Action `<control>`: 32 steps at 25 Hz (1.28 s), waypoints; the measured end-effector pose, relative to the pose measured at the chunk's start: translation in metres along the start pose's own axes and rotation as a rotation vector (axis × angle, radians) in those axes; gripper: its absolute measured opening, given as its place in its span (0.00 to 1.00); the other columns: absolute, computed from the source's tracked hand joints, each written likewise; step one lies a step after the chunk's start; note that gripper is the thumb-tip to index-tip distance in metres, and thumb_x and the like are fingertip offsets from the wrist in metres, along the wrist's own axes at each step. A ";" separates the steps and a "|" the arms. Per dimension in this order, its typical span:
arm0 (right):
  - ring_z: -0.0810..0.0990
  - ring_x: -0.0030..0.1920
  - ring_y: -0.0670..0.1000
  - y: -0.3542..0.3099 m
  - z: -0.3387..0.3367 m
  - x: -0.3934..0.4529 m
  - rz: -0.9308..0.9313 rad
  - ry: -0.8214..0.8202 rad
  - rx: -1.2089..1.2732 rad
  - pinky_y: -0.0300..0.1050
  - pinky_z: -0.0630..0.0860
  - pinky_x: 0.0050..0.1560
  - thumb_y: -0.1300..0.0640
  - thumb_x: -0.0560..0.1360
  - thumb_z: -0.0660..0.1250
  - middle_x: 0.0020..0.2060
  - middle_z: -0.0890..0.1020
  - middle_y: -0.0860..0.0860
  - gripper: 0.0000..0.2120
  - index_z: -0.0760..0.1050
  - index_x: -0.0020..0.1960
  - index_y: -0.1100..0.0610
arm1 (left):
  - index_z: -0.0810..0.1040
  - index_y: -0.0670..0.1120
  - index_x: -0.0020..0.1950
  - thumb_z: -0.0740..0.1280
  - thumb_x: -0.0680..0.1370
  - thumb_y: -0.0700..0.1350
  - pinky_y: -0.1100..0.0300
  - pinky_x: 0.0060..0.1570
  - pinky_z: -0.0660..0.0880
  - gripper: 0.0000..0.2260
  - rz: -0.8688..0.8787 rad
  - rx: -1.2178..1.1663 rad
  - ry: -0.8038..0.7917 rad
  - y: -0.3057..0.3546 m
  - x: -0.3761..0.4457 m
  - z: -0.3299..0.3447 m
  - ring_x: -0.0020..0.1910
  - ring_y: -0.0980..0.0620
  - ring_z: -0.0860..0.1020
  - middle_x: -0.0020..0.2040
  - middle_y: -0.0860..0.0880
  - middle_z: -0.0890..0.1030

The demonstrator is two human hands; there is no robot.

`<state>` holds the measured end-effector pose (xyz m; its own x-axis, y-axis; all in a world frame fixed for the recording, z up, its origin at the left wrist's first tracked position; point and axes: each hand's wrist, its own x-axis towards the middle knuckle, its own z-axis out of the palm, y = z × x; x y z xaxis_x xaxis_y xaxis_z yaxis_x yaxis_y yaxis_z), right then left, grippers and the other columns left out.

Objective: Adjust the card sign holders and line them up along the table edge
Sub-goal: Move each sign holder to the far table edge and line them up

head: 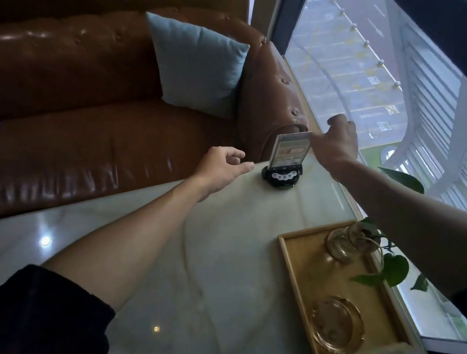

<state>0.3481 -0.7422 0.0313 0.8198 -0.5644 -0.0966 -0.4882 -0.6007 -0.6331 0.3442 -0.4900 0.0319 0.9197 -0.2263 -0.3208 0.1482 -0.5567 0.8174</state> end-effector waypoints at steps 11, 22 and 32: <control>0.81 0.57 0.52 -0.114 0.093 -0.309 -0.242 -0.489 0.446 0.51 0.81 0.56 0.54 0.72 0.75 0.62 0.79 0.52 0.28 0.72 0.70 0.52 | 0.82 0.49 0.58 0.76 0.71 0.53 0.69 0.44 0.72 0.17 -0.006 -0.032 0.192 -0.118 -0.224 -0.184 0.48 0.59 0.80 0.49 0.52 0.83; 0.82 0.51 0.49 -0.120 0.197 -0.465 -0.308 -0.841 0.190 0.40 0.78 0.51 0.61 0.73 0.74 0.54 0.80 0.50 0.25 0.73 0.68 0.55 | 0.79 0.48 0.65 0.72 0.71 0.42 0.55 0.64 0.73 0.21 -0.201 0.029 0.270 -0.255 -0.312 -0.250 0.66 0.51 0.75 0.65 0.47 0.79; 0.80 0.40 0.49 -0.137 0.227 -0.443 -0.366 -0.660 0.082 0.40 0.70 0.35 0.53 0.75 0.70 0.40 0.83 0.47 0.03 0.77 0.44 0.49 | 0.86 0.47 0.44 0.78 0.70 0.44 0.57 0.43 0.76 0.06 -0.122 0.137 0.245 -0.267 -0.307 -0.244 0.41 0.53 0.82 0.40 0.51 0.85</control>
<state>0.1192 -0.2814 -0.0136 0.9468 0.1338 -0.2928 -0.1483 -0.6260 -0.7656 0.1112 -0.0769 0.0294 0.9608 0.0391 -0.2745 0.2281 -0.6742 0.7024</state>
